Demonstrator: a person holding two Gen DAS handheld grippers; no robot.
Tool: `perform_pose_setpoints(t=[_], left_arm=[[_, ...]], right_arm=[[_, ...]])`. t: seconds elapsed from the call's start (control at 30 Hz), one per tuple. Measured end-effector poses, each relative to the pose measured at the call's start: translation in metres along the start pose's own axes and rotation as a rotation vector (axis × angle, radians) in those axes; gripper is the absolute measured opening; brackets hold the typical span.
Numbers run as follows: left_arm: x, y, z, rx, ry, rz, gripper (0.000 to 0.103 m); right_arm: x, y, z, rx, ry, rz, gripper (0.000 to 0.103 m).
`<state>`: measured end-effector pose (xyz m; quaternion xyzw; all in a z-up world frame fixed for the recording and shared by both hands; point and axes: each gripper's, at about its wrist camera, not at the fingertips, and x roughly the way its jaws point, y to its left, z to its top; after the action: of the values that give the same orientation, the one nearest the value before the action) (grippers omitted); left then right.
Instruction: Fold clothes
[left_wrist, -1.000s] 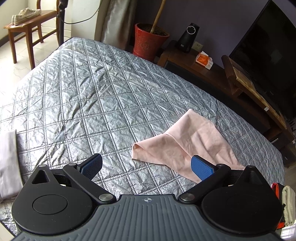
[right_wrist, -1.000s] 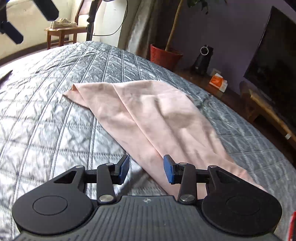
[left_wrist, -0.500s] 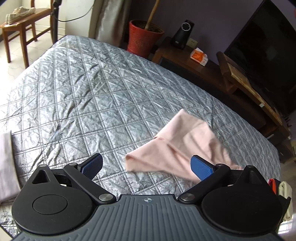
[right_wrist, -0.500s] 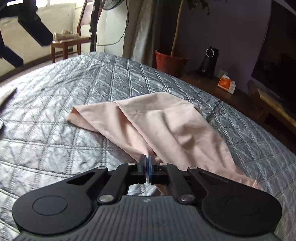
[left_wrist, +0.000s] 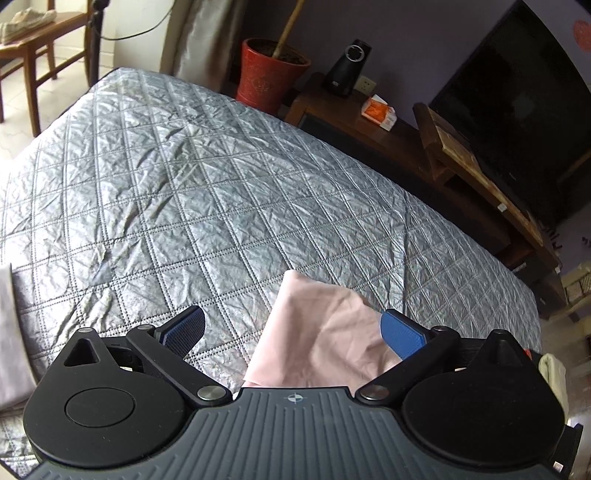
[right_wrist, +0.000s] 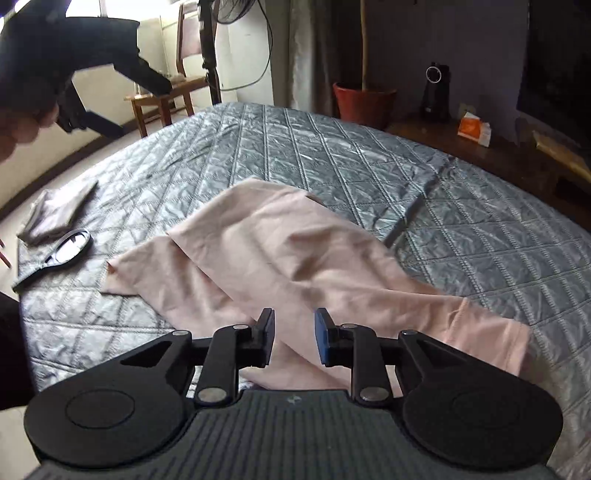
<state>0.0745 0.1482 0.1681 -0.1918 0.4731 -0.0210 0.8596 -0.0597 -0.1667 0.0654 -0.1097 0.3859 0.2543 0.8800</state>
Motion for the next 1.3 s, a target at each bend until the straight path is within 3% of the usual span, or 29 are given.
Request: perform_pose_setpoints(t=[0.23, 0.4, 0.47, 0.5, 0.53, 0.67, 0.77, 0.83, 0.9, 1.0, 1.07, 1.13, 1.27, 1.3], left_arm=[[0.001, -0.006, -0.002, 0.020, -0.006, 0.002, 0.102], [-0.001, 0.001, 0.000, -0.005, -0.015, 0.013, 0.102], [-0.002, 0.003, 0.000, -0.010, -0.017, 0.013, 0.102], [-0.003, 0.004, 0.001, -0.012, -0.018, 0.013, 0.102], [-0.004, 0.005, 0.001, -0.016, -0.019, 0.013, 0.102], [-0.007, 0.010, 0.003, -0.037, -0.028, 0.008, 0.102], [-0.009, 0.014, 0.004, -0.052, -0.035, 0.004, 0.102], [-0.009, 0.015, 0.004, -0.059, -0.037, 0.004, 0.102], [-0.009, 0.015, 0.004, -0.060, -0.037, 0.004, 0.102], [-0.010, 0.014, 0.004, -0.054, -0.037, 0.001, 0.102], [-0.010, 0.014, 0.004, -0.055, -0.037, 0.001, 0.102], [-0.009, 0.014, 0.004, -0.055, -0.037, 0.000, 0.102], [-0.007, 0.008, 0.001, -0.036, -0.028, -0.001, 0.102], [-0.006, 0.006, 0.000, -0.030, -0.025, -0.002, 0.102]], right_arm=[[0.023, 0.068, 0.030, -0.225, -0.091, 0.034, 0.028], [0.058, 0.107, 0.033, -0.419, -0.049, 0.011, 0.042], [0.066, 0.109, 0.035, -0.446, -0.050, -0.024, 0.037], [0.070, 0.109, 0.035, -0.459, -0.050, -0.042, 0.017], [0.072, 0.106, 0.038, -0.440, -0.053, -0.053, 0.002], [0.046, 0.079, 0.060, -0.234, -0.192, -0.016, 0.002], [0.014, 0.036, 0.075, 0.088, -0.384, 0.034, 0.002], [-0.002, 0.005, 0.070, 0.315, -0.493, 0.003, 0.002], [0.000, -0.017, 0.066, 0.413, -0.454, -0.060, 0.003], [0.019, -0.035, 0.057, 0.385, -0.289, -0.171, 0.006], [0.021, -0.040, 0.046, 0.340, -0.239, -0.254, 0.009], [0.020, -0.047, 0.032, 0.331, -0.186, -0.287, 0.027], [0.014, -0.055, 0.004, 0.306, -0.114, -0.293, 0.033], [0.013, -0.056, -0.002, 0.302, -0.089, -0.273, 0.047]])
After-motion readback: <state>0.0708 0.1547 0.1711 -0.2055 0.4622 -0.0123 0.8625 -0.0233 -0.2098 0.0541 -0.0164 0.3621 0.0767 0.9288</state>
